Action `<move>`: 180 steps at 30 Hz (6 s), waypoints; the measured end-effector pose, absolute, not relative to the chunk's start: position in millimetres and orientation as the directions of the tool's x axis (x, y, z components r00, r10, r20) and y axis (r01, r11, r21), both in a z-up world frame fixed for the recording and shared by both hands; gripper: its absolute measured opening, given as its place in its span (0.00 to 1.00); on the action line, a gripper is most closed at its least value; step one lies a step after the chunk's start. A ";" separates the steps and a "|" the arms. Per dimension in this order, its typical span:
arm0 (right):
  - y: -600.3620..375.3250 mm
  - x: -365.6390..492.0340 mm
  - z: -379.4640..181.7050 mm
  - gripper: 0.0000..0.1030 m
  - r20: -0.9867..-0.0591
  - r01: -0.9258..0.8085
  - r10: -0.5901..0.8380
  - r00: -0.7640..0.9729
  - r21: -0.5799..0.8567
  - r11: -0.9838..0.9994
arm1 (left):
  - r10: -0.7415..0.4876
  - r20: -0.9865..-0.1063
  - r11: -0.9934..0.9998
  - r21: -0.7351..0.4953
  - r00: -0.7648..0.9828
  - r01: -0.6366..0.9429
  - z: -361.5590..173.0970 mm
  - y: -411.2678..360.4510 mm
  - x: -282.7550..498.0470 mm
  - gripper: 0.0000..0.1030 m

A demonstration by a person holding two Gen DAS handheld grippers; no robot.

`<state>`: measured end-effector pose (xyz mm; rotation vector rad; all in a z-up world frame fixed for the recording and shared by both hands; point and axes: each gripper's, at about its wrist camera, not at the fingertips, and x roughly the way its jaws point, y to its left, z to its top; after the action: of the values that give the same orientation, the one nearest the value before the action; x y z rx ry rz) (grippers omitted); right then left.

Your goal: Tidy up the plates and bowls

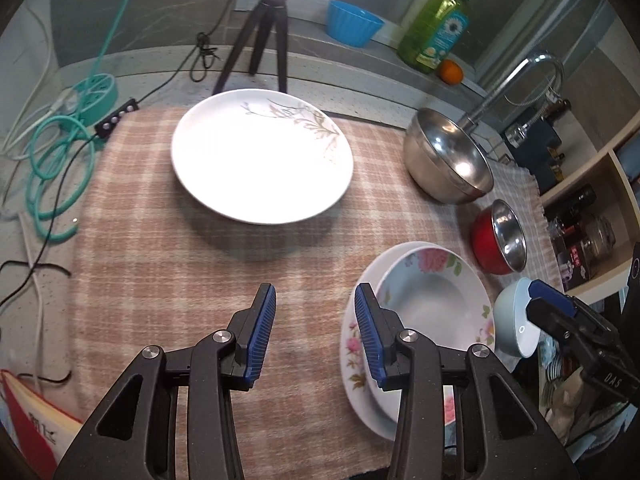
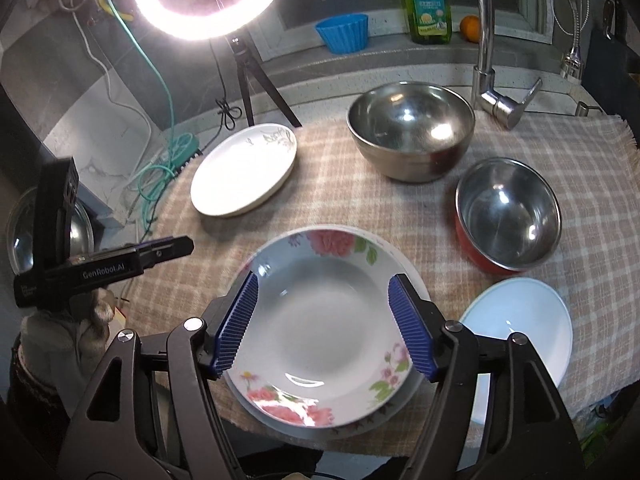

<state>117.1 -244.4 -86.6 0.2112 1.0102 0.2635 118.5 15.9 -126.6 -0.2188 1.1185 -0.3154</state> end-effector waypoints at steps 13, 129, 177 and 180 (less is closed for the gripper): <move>-228.8 154.2 -79.0 0.72 -0.800 -0.149 0.356 0.482 0.326 0.934 | -0.304 -0.824 0.945 -0.326 0.479 0.039 -111.2 65.0 127.0 0.38; -193.1 208.4 -129.3 0.12 -0.852 -0.121 0.424 0.306 0.407 0.905 | -0.402 -0.819 0.915 -0.379 0.411 0.138 -129.1 57.9 194.6 0.20; -286.4 65.1 -141.0 0.12 -0.902 0.090 0.300 0.310 0.342 0.935 | -0.437 -0.868 0.867 -0.337 0.236 0.368 -152.7 -54.8 115.5 0.20; -285.5 65.6 -142.1 0.12 -0.906 0.090 0.295 0.303 0.335 0.938 | -0.433 -0.870 0.867 -0.330 0.236 0.373 -152.7 -55.5 116.1 0.20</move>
<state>65.6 -285.5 -142.1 0.3530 1.2635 0.1400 116.1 -55.5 -152.7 -0.0570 1.2123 -0.5527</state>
